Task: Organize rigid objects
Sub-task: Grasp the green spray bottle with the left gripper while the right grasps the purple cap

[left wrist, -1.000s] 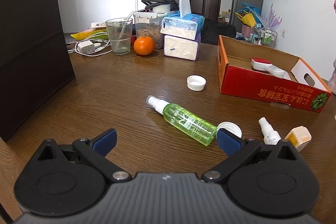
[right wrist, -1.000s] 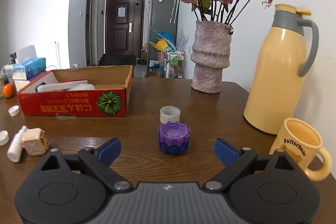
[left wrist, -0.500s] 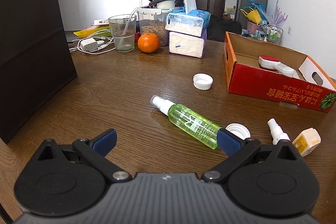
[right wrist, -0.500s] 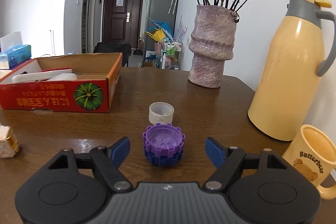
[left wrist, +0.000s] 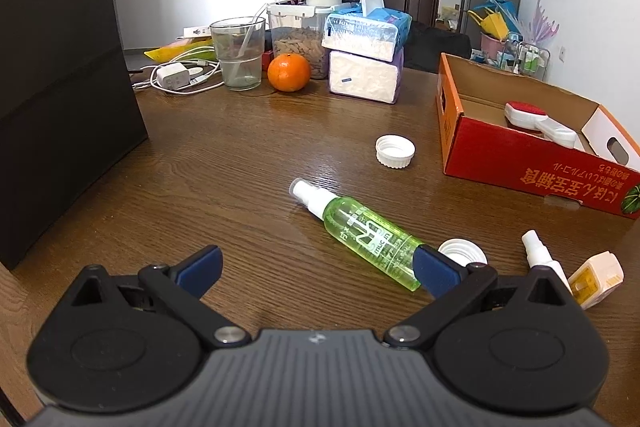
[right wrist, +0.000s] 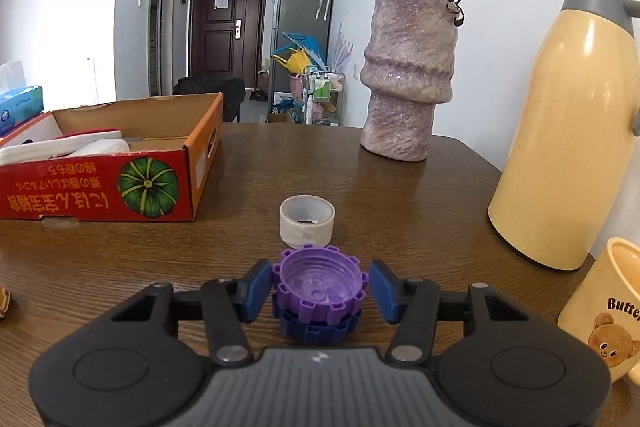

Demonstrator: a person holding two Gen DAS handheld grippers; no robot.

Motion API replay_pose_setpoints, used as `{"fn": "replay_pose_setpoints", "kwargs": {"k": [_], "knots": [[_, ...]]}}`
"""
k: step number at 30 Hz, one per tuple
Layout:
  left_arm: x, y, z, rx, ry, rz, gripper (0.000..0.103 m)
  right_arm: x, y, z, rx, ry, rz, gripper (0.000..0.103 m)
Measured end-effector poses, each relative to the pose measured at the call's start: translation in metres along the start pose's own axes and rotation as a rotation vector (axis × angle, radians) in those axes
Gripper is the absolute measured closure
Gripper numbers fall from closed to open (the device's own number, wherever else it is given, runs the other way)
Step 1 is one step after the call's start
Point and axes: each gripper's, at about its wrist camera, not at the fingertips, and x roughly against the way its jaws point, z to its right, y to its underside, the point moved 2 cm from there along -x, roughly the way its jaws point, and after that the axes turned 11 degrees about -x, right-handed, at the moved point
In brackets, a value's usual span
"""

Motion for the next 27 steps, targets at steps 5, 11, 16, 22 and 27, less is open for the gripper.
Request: {"fn": "replay_pose_setpoints", "kwargs": {"k": [5, 11, 16, 22, 27], "knots": [[-0.009, -0.006, 0.006, 0.006, -0.012, -0.018, 0.000, 0.007, -0.001, 0.001, -0.007, -0.011, 0.039, 0.050], [-0.031, -0.014, 0.013, 0.051, -0.064, -0.076, 0.000, 0.015, -0.002, 0.005, -0.033, -0.011, 0.074, 0.050], [-0.041, -0.018, 0.016, 0.094, -0.079, -0.073, 0.000, 0.018, -0.003, 0.007, -0.049, -0.015, 0.094, 0.050], [-0.057, -0.024, 0.024, 0.118, -0.086, -0.100, 0.000, 0.022, -0.002, 0.004, -0.056, -0.016, 0.106, 0.050], [-0.068, -0.023, 0.033, 0.090, -0.103, -0.121, 0.000, 0.027, -0.002, 0.002, -0.066, -0.019, 0.122, 0.050]]}}
